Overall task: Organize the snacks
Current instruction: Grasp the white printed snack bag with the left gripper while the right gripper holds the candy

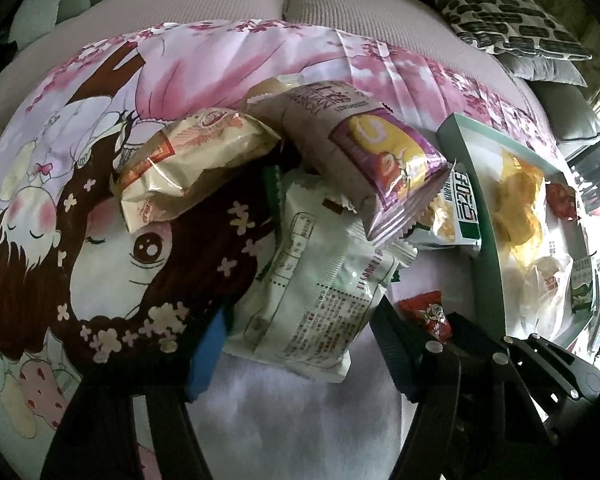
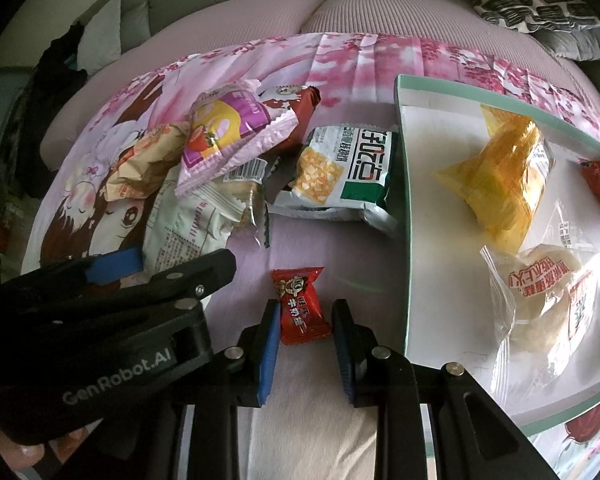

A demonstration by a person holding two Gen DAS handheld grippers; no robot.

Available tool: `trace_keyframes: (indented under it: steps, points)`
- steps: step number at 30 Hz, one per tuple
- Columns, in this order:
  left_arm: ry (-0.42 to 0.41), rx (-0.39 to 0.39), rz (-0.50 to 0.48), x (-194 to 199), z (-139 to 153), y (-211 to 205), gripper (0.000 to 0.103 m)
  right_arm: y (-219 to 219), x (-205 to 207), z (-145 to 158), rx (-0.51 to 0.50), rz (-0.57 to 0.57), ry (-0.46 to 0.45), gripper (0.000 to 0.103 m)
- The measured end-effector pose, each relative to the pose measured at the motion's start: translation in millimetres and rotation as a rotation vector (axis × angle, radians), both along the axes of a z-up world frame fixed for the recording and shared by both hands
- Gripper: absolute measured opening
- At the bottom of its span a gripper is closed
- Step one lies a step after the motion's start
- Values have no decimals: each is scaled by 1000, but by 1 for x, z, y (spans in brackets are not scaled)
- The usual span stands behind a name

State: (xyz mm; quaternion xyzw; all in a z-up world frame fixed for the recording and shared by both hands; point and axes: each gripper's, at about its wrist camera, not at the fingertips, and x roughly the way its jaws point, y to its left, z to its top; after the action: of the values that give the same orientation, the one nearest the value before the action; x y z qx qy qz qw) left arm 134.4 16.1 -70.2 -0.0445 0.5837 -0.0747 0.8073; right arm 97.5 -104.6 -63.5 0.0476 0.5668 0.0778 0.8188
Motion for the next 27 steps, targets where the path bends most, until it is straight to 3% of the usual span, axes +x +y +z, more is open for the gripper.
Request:
trace_keyframes:
  steps: [13, 27]
  points:
    - [-12, -9, 27, -7, 5, 8, 62, -3, -3, 1, 16, 3, 2, 28]
    - [-61, -23, 75, -20, 22, 30, 59, 0, -13, 21, 43, 11, -52, 28]
